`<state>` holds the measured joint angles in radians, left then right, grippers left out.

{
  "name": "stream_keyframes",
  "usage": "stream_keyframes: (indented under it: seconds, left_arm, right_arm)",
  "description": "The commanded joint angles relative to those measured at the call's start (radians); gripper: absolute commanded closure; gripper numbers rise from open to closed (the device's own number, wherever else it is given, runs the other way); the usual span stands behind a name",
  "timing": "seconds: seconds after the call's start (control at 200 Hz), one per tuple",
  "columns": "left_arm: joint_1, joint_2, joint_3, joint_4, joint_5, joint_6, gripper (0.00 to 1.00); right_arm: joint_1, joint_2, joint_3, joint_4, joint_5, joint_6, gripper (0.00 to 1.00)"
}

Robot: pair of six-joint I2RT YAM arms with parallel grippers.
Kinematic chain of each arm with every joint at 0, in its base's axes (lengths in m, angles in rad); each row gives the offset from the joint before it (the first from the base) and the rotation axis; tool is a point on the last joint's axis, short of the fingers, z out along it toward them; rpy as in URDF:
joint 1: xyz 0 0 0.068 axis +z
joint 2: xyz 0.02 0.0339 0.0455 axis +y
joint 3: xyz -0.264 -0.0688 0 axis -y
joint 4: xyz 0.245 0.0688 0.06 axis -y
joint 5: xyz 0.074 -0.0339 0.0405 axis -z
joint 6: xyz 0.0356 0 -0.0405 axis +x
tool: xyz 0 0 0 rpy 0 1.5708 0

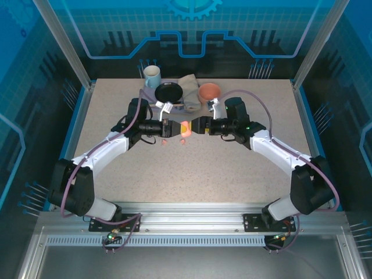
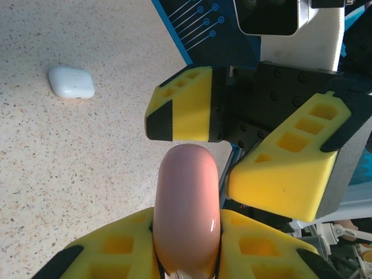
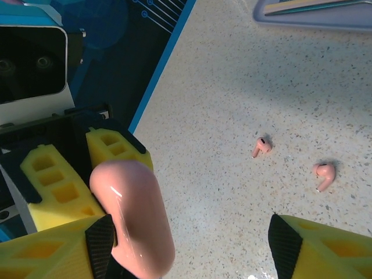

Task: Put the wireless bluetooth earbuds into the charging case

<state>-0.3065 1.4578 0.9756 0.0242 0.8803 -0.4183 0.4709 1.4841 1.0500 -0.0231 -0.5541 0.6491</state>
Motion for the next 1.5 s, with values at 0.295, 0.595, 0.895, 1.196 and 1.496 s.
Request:
stream_keyframes:
  seconds: [0.295,0.595,0.895,1.196,1.496]
  left_arm:
    - [0.003,-0.036,0.04,-0.024,0.034,0.026,1.0]
    - [0.003,-0.062,0.016,-0.014,0.021,0.029,1.0]
    - [0.003,-0.057,0.003,0.026,0.018,0.01,1.0]
    - [0.003,-0.053,0.008,0.06,0.012,-0.018,1.0]
    - [0.003,-0.06,0.008,0.074,0.014,-0.032,1.0]
  right_arm:
    - [-0.041,0.089,-0.015,-0.014,0.09,0.001,0.38]
    - [-0.123,-0.024,-0.123,0.025,0.046,0.095,0.39]
    - [-0.092,-0.074,-0.096,0.092,-0.105,0.124,0.44]
    - [-0.018,-0.018,-0.042,0.089,-0.103,0.109,0.52]
    - [-0.005,0.024,-0.024,0.118,-0.097,0.127,0.56]
